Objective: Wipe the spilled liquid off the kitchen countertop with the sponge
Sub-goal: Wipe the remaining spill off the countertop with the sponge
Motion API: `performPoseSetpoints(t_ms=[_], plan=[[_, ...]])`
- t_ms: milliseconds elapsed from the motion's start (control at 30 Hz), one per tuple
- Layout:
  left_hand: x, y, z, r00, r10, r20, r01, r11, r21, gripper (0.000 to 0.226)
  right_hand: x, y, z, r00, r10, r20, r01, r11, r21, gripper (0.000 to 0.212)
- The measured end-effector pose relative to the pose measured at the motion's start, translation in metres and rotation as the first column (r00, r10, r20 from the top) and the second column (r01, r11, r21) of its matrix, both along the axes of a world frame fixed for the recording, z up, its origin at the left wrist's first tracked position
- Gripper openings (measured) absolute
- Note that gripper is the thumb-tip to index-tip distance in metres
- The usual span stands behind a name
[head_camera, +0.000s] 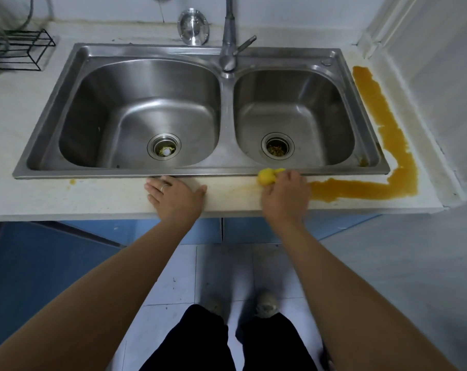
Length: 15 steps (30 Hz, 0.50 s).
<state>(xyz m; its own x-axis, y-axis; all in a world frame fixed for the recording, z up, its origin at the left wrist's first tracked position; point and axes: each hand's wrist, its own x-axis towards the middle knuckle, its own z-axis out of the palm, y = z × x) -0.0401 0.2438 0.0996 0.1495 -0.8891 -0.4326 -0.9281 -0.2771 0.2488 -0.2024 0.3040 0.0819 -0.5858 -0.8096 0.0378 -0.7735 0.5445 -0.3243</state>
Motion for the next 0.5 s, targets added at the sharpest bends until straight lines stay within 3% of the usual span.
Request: performPoseSetpoints(t_ms=[100, 167, 300, 367, 500], plan=[[-0.038, 0.014, 0.003, 0.999, -0.032, -0.029, 0.032, 0.999, 0.007, 0.099, 0.017, 0.006, -0.005, 0.953, 0.297, -0.054, -0.299, 0.953, -0.055, 0.022], [-0.069, 0.023, 0.005, 0.997, -0.064, -0.051, 0.065, 0.998, 0.018, 0.099, -0.011, 0.015, -0.004, 0.924, 0.37, -0.101, -0.374, 0.927, -0.028, 0.024], [-0.112, 0.033, 0.006, 0.993, -0.101, -0.062, 0.103, 0.994, 0.044, 0.096, -0.09, 0.035, 0.001, 0.998, 0.001, -0.065, 0.0, 1.0, 0.015, 0.029], [-0.122, 0.034, 0.002, 0.997, -0.071, -0.033, 0.072, 0.997, 0.041, 0.097, -0.093, 0.034, 0.001, 0.999, -0.013, -0.046, 0.013, 1.0, 0.001, 0.025], [-0.132, 0.035, -0.004, 1.0, -0.009, -0.002, 0.009, 1.0, -0.003, 0.1, -0.068, 0.03, -0.008, 0.922, 0.379, -0.084, -0.385, 0.919, -0.082, 0.029]])
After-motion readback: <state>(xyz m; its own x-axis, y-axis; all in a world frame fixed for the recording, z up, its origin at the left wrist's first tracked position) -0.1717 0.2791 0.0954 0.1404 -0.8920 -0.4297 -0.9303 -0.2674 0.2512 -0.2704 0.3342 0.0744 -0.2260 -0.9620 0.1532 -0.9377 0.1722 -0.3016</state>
